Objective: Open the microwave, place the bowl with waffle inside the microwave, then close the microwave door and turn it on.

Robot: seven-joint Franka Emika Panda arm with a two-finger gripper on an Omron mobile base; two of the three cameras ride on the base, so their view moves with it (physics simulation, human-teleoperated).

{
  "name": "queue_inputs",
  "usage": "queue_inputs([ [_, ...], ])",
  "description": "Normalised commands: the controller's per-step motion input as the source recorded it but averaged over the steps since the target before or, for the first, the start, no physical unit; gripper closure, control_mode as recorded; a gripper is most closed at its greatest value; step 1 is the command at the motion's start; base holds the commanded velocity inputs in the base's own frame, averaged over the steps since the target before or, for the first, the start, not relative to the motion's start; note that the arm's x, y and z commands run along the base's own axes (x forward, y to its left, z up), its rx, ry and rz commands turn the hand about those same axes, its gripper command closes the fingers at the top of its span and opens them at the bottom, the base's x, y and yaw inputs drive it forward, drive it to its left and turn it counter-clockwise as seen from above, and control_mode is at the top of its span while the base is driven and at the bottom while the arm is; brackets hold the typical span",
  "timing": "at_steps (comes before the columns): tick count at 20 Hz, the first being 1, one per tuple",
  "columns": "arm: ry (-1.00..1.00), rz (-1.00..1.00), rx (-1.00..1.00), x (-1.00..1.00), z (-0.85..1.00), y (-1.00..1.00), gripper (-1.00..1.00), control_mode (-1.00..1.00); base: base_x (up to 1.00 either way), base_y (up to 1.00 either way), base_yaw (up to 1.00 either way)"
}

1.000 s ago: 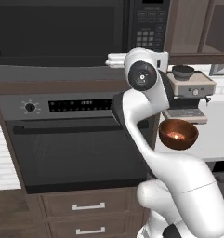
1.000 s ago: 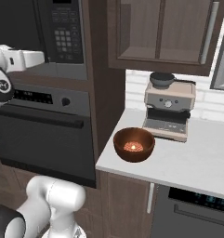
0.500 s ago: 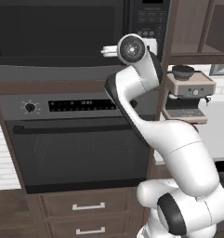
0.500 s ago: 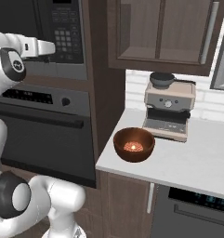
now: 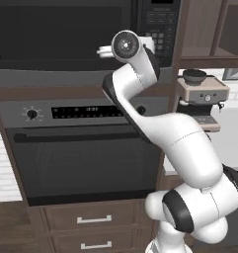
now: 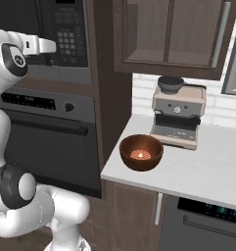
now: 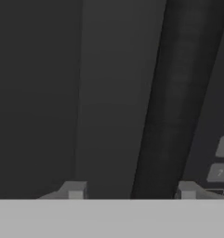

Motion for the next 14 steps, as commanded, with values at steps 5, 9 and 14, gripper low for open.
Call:
queue_inputs([
  [5,0.0,0.03,0.04,0.87,-0.48,-0.01,-1.0,-1.0,0.0,0.0,0.0],
  [9,0.0,0.13,0.12,0.93,-0.54,-0.39,-1.0,-1.0,0.0,0.0,0.0],
  [14,0.0,0.18,0.16,0.99,-0.53,-0.65,1.0,-1.0,0.0,0.0,0.0],
])
